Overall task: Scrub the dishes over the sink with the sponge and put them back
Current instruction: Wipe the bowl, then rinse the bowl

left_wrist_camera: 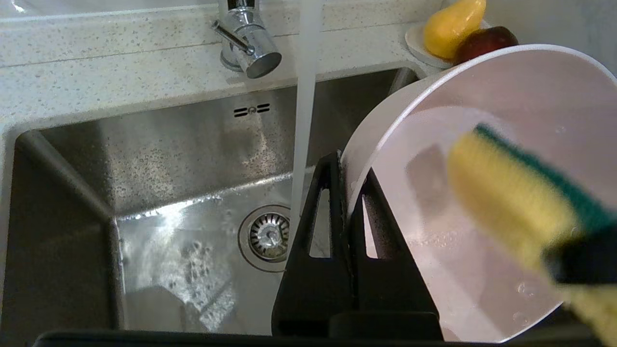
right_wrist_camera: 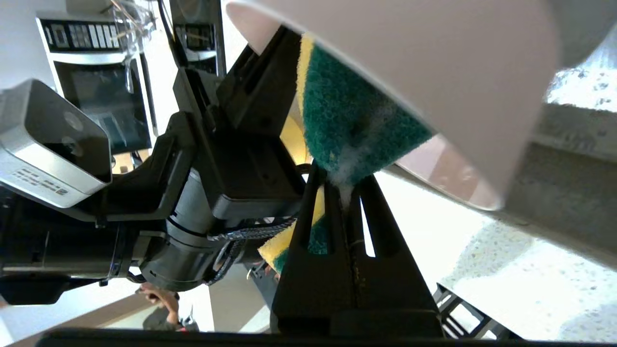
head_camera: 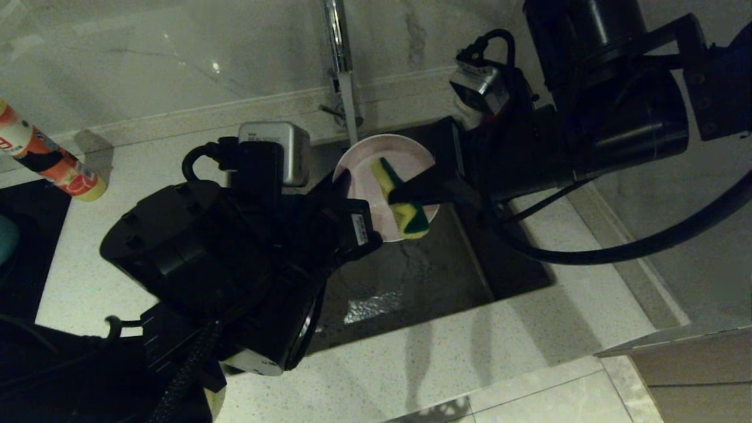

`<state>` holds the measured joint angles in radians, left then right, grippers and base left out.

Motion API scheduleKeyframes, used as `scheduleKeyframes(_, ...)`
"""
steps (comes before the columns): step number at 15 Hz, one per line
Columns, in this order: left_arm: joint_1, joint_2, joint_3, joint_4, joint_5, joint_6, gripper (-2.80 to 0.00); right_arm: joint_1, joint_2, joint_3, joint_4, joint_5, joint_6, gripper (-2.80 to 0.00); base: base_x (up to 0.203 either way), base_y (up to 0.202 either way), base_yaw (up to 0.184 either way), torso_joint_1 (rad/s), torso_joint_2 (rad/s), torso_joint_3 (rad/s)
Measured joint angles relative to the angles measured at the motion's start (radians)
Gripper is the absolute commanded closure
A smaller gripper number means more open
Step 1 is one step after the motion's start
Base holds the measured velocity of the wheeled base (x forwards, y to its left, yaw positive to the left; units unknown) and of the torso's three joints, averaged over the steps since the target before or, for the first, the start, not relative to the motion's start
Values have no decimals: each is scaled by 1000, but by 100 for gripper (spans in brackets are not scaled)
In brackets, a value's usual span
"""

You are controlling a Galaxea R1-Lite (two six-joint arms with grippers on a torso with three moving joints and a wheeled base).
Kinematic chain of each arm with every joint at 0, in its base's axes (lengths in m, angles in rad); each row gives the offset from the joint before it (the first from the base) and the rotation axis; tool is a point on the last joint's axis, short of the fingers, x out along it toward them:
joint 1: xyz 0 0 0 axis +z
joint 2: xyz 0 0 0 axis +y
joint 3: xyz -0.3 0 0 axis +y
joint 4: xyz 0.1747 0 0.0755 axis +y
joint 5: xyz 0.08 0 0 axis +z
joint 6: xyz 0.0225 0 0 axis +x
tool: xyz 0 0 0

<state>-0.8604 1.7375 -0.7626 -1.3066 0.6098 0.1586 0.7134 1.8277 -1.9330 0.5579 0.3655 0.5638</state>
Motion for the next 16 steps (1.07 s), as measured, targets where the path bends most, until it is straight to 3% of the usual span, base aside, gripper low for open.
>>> scheduleKeyframes(8, 18, -9, 9, 2, 3, -1, 0, -9, -45, 1, 52, 1, 0, 0, 0, 0, 0, 0, 0, 0)
scheduleKeyframes(16, 113, 17, -1, 62, 5, -37, 0, -8, -167, 12, 147, 1, -2, 0, 0, 0, 0, 0, 0, 0)
